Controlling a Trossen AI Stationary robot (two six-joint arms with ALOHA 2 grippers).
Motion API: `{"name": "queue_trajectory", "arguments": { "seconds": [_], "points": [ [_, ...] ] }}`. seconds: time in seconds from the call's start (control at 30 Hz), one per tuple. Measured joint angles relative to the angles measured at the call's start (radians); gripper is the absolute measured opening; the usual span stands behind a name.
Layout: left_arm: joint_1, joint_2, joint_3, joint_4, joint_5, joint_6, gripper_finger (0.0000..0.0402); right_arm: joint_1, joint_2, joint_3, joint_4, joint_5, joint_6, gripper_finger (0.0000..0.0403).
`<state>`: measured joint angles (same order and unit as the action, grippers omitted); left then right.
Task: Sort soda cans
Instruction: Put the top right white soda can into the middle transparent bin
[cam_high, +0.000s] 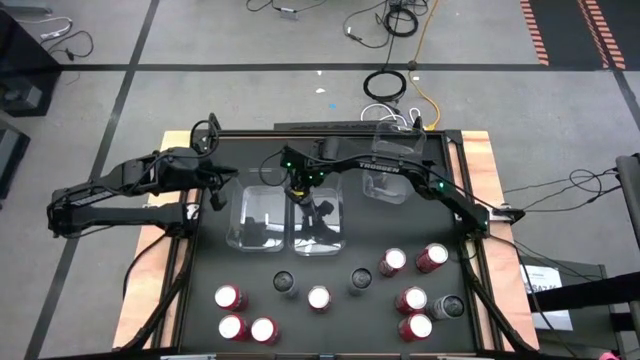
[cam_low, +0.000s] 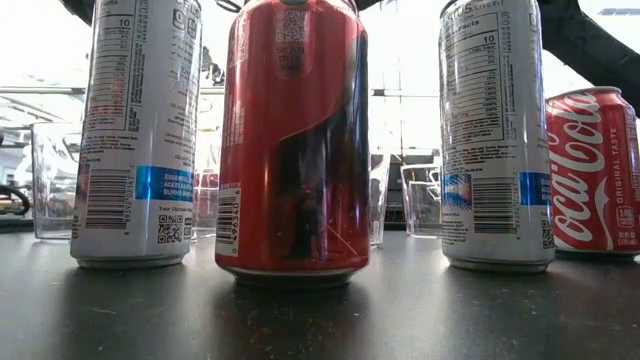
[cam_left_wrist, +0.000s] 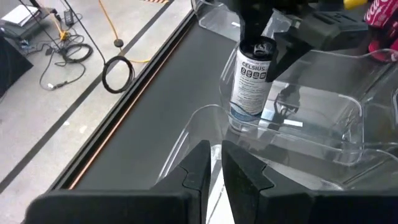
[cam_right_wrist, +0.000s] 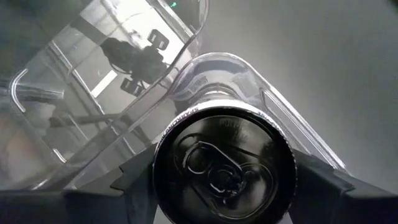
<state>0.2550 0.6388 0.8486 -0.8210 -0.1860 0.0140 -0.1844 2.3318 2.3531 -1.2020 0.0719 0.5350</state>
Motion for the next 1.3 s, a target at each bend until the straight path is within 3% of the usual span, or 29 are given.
{"name": "queue_trajectory", "arguments": {
  "seconds": [0.23, 1.3],
  "points": [
    [0.000, 0.000, 0.000, -0.003, 0.000, 0.022, 0.0052, -0.001, 0.005, 0.000, 0.023, 0.009, 0.025, 0.0287],
    [0.000, 0.000, 0.000, -0.011, 0.000, 0.018, 0.0052, -0.004, -0.002, 0.000, 0.025, 0.000, 0.048, 0.0286]
  ]
}}
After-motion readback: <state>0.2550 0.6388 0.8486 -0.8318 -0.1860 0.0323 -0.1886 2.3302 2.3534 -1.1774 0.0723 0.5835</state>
